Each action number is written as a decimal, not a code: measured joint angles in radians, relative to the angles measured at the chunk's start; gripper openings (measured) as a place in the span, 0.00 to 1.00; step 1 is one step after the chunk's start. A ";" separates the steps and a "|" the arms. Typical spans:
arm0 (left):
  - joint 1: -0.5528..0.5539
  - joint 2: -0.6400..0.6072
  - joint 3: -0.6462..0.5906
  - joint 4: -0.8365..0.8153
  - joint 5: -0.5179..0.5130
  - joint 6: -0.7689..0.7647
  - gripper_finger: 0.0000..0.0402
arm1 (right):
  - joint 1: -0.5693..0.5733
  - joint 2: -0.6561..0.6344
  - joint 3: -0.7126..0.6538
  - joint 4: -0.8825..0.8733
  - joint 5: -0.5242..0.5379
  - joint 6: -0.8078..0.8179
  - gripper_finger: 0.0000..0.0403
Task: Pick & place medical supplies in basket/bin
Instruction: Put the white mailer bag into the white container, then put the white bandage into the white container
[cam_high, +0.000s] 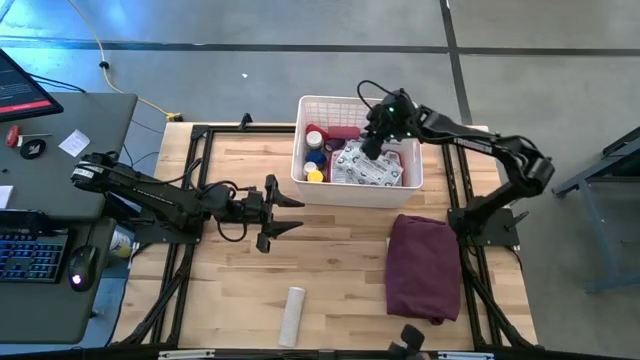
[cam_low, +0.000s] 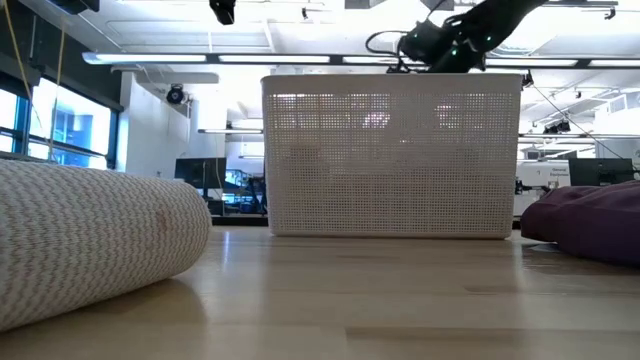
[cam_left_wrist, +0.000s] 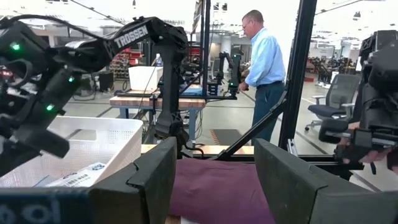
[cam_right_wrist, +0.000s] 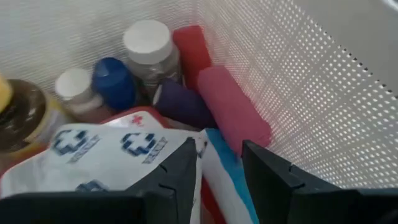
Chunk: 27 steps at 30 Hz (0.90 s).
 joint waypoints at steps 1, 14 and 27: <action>0.000 0.000 0.000 0.000 0.000 0.000 0.61 | -0.001 0.010 0.000 0.011 0.008 0.002 0.30; 0.000 0.000 0.000 -0.001 0.000 0.000 0.61 | 0.002 0.083 0.000 -0.084 -0.063 0.076 0.21; 0.000 0.000 0.000 -0.016 0.000 -0.013 0.61 | 0.003 -0.051 0.000 -0.179 -0.229 0.029 0.18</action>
